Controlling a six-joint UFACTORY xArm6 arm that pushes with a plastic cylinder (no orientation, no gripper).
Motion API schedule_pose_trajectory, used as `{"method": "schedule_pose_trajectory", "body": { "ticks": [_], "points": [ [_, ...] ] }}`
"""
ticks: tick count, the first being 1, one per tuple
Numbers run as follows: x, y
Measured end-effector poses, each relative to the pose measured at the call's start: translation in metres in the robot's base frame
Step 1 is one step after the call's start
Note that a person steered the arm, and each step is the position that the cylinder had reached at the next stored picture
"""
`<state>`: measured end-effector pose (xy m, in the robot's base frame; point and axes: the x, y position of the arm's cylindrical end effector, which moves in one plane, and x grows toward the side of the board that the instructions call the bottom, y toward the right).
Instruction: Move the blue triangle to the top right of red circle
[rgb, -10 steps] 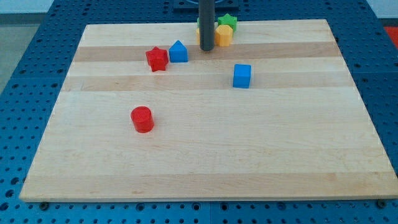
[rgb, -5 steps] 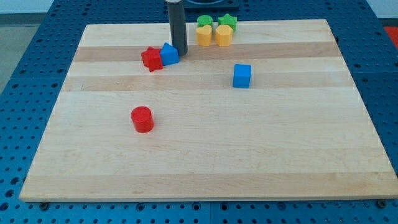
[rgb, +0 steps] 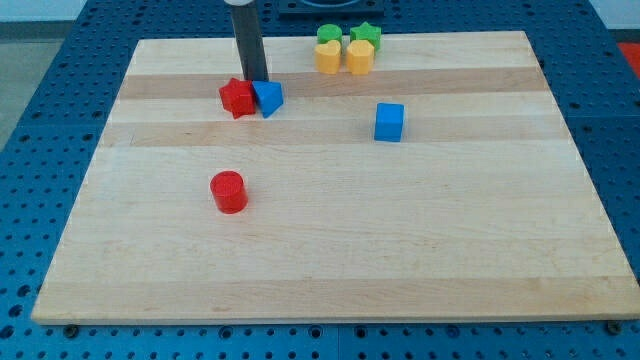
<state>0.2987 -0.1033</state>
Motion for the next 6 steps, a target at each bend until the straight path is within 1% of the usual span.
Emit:
{"method": "schedule_pose_trajectory", "body": {
  "ticks": [1, 4, 6],
  "points": [
    [0.009, 0.017],
    [0.07, 0.018],
    [0.101, -0.011]
  ]
}}
